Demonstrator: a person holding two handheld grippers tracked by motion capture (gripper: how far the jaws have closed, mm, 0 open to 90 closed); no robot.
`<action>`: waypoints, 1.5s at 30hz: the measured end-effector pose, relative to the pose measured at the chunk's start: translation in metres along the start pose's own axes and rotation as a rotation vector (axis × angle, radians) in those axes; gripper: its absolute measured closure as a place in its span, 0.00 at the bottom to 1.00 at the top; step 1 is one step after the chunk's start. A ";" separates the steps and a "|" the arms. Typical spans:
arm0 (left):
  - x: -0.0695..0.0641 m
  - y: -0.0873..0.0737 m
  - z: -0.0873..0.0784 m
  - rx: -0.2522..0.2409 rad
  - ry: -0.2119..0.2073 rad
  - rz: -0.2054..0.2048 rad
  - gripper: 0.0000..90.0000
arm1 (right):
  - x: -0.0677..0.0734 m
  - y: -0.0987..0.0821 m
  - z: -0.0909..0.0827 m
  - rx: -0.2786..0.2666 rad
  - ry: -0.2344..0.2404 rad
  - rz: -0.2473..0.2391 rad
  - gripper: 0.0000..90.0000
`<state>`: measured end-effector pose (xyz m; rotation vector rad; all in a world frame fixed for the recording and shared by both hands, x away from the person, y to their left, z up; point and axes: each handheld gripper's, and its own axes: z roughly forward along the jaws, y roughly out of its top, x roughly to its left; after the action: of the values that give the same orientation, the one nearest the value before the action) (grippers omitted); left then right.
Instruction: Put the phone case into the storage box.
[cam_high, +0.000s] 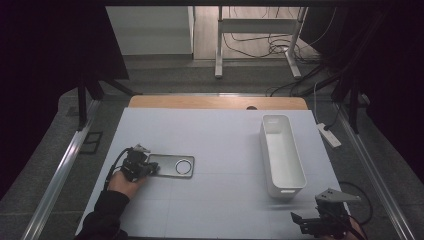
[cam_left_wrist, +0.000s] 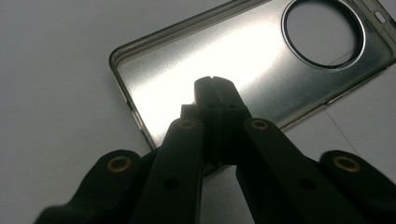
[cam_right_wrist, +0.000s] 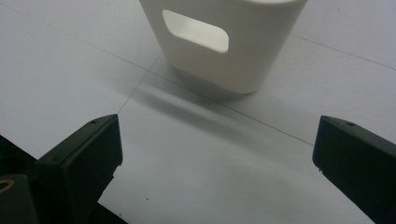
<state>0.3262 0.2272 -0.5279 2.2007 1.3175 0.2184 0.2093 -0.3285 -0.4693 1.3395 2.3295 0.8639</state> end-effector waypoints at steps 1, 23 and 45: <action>0.000 -0.001 -0.001 0.004 -0.007 0.001 0.99 | 0.000 0.000 0.000 -0.002 0.000 0.001 0.02; -0.027 -0.015 -0.009 0.051 -0.067 0.033 0.99 | 0.000 0.000 0.000 -0.003 0.002 -0.001 0.03; -0.062 -0.014 -0.003 0.062 -0.112 0.069 0.99 | 0.001 0.001 0.001 0.007 0.007 -0.010 0.03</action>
<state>0.2829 0.1805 -0.5238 2.2775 1.2033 0.0797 0.2102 -0.3269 -0.4695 1.3283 2.3448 0.8589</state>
